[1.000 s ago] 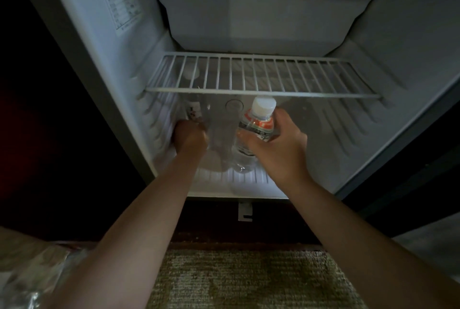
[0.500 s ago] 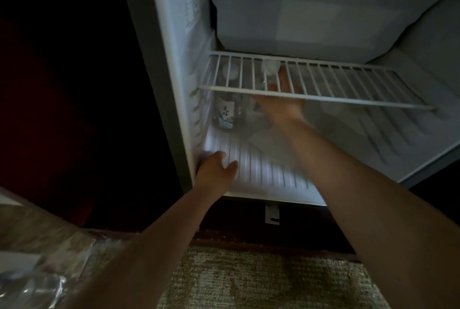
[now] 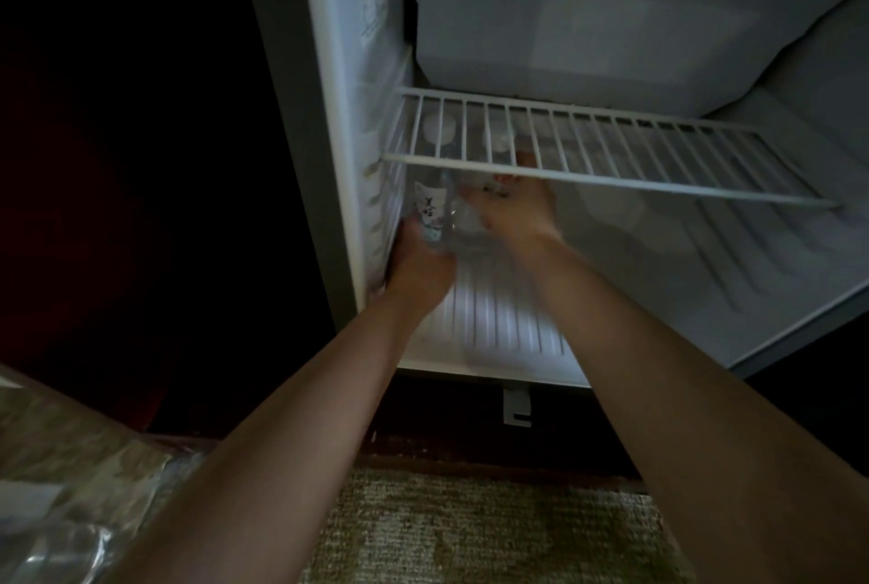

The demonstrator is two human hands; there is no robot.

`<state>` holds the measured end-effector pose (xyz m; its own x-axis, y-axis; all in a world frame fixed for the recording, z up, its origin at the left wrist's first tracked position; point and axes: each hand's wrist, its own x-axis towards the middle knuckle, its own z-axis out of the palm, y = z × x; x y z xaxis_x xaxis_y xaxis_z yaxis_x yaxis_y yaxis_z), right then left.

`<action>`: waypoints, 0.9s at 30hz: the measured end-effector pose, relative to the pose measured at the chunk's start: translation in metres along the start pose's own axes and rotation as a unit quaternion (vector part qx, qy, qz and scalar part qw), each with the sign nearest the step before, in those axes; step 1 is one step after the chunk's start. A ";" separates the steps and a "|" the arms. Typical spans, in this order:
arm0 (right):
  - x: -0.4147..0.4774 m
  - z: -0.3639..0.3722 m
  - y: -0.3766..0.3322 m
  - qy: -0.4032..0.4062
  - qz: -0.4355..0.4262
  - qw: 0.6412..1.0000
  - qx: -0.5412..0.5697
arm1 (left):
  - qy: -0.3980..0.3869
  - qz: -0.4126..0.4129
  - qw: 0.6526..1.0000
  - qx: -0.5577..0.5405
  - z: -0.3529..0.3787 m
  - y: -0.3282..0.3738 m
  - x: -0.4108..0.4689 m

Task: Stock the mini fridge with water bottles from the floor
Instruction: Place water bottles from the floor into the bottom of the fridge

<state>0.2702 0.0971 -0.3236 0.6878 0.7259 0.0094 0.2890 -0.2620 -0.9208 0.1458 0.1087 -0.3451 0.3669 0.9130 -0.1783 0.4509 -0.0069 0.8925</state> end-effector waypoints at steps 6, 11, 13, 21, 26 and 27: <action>-0.001 -0.010 0.012 -0.062 0.039 0.997 -0.014 | 0.016 -0.041 0.998 -0.046 0.011 0.025 0.027; -0.007 -0.019 0.015 -0.016 -0.038 0.996 -0.084 | 0.041 -0.027 0.996 -0.076 0.011 0.025 0.040; -0.008 -0.020 0.018 -0.006 -0.029 0.997 -0.069 | 0.016 -0.022 0.999 -0.036 0.008 0.033 0.044; 0.002 -0.026 0.032 -0.050 -0.003 0.999 -0.008 | 0.028 0.020 0.998 -0.061 0.013 0.038 0.052; 0.010 -0.018 0.038 0.020 -0.014 0.999 -0.029 | 0.059 0.103 0.991 -0.058 0.015 0.044 0.053; 0.011 -0.017 0.038 0.023 -0.015 0.999 -0.030 | 0.066 0.106 0.991 -0.054 0.015 0.046 0.050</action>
<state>0.3004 0.0840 -0.3519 0.7074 0.7047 0.0548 0.3478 -0.2796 -0.8949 0.1969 0.1483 -0.3192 0.3315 0.9410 0.0679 0.2827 -0.1678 0.9444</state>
